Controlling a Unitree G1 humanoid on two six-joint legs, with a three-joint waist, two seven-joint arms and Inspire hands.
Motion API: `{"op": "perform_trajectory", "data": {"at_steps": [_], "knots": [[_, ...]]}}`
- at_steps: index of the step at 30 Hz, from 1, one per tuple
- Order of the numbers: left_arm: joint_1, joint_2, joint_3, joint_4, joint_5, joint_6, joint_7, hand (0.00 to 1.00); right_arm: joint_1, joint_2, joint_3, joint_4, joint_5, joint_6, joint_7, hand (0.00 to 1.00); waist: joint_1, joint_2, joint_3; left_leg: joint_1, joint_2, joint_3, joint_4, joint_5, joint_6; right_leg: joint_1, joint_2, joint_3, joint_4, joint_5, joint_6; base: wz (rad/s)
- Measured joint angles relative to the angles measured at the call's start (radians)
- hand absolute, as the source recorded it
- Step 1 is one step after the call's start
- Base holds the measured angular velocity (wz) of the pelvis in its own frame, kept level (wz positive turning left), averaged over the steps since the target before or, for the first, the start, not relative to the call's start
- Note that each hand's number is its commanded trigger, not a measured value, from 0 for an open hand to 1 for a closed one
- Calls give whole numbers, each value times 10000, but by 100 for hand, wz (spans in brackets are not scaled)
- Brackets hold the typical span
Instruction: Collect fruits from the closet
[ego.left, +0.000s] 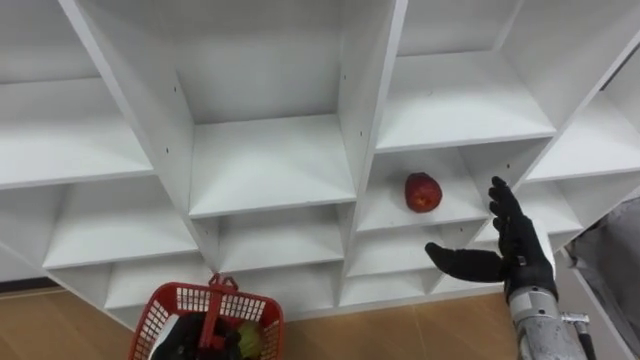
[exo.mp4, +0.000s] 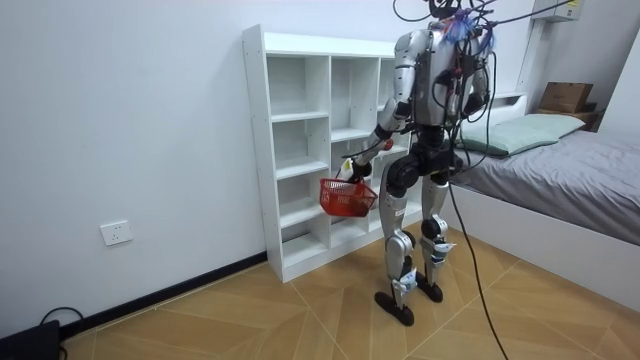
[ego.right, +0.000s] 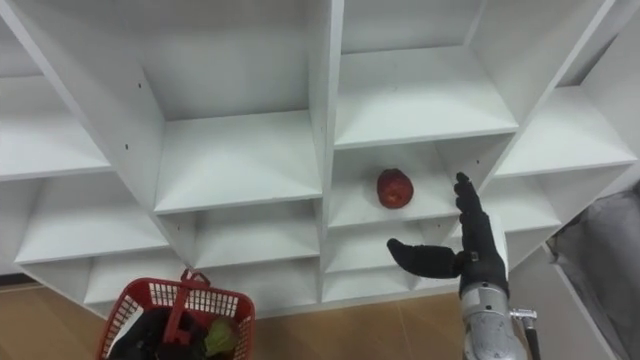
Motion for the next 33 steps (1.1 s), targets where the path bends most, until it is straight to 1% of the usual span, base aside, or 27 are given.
{"op": "perform_trajectory", "data": {"at_steps": [1, 2, 4, 5, 8, 10, 12, 13, 15, 17, 19, 20, 22, 23, 25, 27, 31, 33], "knots": [[39, 1, 11, 0, 1, 0, -19, 100, -3, 0, 1, -1, -1, 5, 5, 0, 32, 6, -4, -17, 4, -9, 0, -7, -2, 12, 0, -23, -1, 0, 0, 6], [109, 1, 69, 0, 3, 2, -52, 100, -36, -3, 0, -2, -1, 7, 3, 0, 35, 18, -32, -42, 6, -29, 5, -8, -2, 48, -3, -58, -3, 0, -1, 7], [218, 4, 247, 0, -4, 4, -181, 100, -104, -17, -6, -2, -5, 6, 0, 0, 20, 13, -42, -82, 6, -90, 40, -8, -2, 44, -12, -118, -5, 0, -1, 11], [269, 3, 327, -1, -4, 4, -228, 100, -118, -47, -8, -2, -9, 7, -1, 0, -1, 8, -63, -138, -3, -177, 57, -8, -2, 32, -32, -224, -10, -1, -2, 14], [367, 5, 389, -35, -3, 5, -245, 100, -292, -131, -12, 9, -81, 5, -2, 0, -5, 10, -69, -302, -9, -257, 161, -8, -1, -44, -47, -297, -2, 0, -3, 10], [377, 8, 388, -160, -3, 5, -245, 100, -513, -194, -5, 221, -235, -49, -7, 0, 22, -8, -57, -358, -14, -324, 182, -7, -1, -83, -47, -324, 2, 0, -5, 11], [343, 7, 338, -189, -25, 3, -210, 100, -1013, -211, 9, 880, -450, -77, -52, 0, 12, 0, -51, -489, -33, -505, 258, -7, -1, -171, -77, -475, -2, -7, -10, 16], [313, 7, 320, -189, -28, 3, -209, 100, -1158, -218, 12, 1041, -445, -78, -98, 0, 14, 5, -53, -555, -36, -509, 301, -8, 0, -220, -87, -501, 19, -9, -12, 14], [175, 7, 252, -188, -23, 4, -197, 100, -1897, -228, 19, 1854, -432, -94, -266, 0, 37, 31, -31, -812, -22, -511, 399, -7, 2, -388, -89, -517, 86, 5, -32, 2], [110, 3, 151, -189, -22, 4, -202, 100, -2286, -244, 18, 2239, -434, -95, -355, 0, 127, 64, -7, -1034, -15, -520, 518, -7, 2, -600, -98, -529, 191, 1, -41, 2], [85, -3, 119, -189, -19, 6, -198, 100, -2463, -262, 19, 2268, -434, -93, -434, 0, 161, 93, 13, -1289, -19, -658, 625, -6, 2, -780, -115, -607, 230, -2, -49, 13], [38, 0, 101, -188, -15, 24, -184, 100, -2542, -289, 19, 2277, -429, -93, -482, 0, 157, 99, 37, -1460, -28, -774, 700, -4, 2, -874, -134, -719, 245, -7, -57, 25], [-45, 15, 38, -188, -10, 81, -181, 100, -2678, -319, 24, 2492, -341, -105, -508, 0, 190, 69, 70, -1616, -47, -875, 763, -1, 1, -1001, -176, -850, 366, -54, -84, 24], [-128, 18, -6, -189, 2, 110, -177, 100, -2802, -321, 24, 2799, -314, -109, -538, 0, 215, 39, 89, -1743, -67, -978, 894, -1, 2, -1032, -202, -952, 379, -80, -85, 22], [-317, 18, -29, -188, -3, 147, -179, 100, -3152, -323, 23, 3272, -280, -100, -589, 0, 288, 2, 124, -2023, -76, -1025, 1028, -2, 2, -1300, -234, -1019, 521, -110, -95, 16], [-552, 29, -29, -183, -14, 233, -185, 100, -3677, -324, 20, 3863, -288, -84, -667, 0, 296, 3, 127, -2372, -78, -1124, 1175, -1, 3, -1573, -246, -1093, 608, -105, -108, 10], [-756, 31, -32, -91, -23, 262, -165, 100, -3954, -324, 26, 3991, -268, -82, -827, 0, 342, 29, 145, -2652, -77, -1180, 1284, -1, 3, -1815, -259, -1138, 688, -105, -112, 4], [-795, 25, -28, -59, 2, 277, -180, 100, -4010, -347, -4, 4146, -271, -80, -878, 0, 487, 31, 143, -2832, -86, -1200, 1305, 2, 7, -1991, -274, -1159, 720, -105, -113, 0]]}}
